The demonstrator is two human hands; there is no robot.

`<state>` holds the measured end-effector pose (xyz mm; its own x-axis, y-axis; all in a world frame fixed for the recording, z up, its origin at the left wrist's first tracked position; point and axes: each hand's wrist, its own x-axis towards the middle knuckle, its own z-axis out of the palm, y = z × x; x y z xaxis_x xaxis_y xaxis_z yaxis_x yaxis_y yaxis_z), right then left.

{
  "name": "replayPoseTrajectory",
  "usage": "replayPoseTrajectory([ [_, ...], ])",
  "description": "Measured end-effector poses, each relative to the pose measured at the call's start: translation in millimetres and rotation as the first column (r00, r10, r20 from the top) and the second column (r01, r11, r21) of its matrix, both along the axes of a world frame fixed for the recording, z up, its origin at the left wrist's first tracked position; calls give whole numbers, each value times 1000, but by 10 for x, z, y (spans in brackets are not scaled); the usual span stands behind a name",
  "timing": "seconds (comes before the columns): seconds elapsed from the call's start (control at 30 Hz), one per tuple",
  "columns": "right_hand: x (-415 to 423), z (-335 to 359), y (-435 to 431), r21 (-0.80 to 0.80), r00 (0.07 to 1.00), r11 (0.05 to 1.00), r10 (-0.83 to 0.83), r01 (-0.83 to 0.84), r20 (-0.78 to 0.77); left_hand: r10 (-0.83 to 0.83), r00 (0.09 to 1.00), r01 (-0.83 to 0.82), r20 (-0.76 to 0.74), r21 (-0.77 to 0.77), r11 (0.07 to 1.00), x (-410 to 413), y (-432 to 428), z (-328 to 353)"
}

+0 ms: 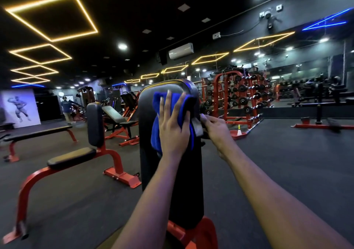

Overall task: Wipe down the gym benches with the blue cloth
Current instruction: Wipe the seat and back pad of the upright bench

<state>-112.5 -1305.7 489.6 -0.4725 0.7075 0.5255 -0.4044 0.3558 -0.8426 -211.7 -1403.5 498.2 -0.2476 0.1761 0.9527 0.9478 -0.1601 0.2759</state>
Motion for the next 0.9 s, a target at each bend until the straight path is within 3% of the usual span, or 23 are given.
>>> replayPoseTrajectory([
  [0.17,-73,-33,-26,44,990,990,-138,136,39,-64,996,68,69,-57,996,-117,-289,-1030],
  [0.3,-89,27,-206,87,962,959,-266,270,-55,-53,985,66,165,-71,995,-164,-330,-1087],
  [0.37,-138,55,-294,67,977,976,-205,209,-64,-62,984,68,167,-29,997,-144,-239,-709],
  [0.5,-207,11,-313,-1,999,1000,-30,30,-19,-7,1000,8,3,-47,999,-100,36,152],
  [0.67,-237,-21,-170,-20,997,998,52,-51,64,-69,997,68,22,33,997,-247,17,-278],
  [0.8,-344,-3,-355,-129,988,983,-142,134,-60,-127,989,129,80,-15,992,-514,-185,-1067],
  [0.9,-413,-38,-461,-138,960,956,-270,257,-81,-120,980,134,156,-79,988,-653,-273,-1268],
])
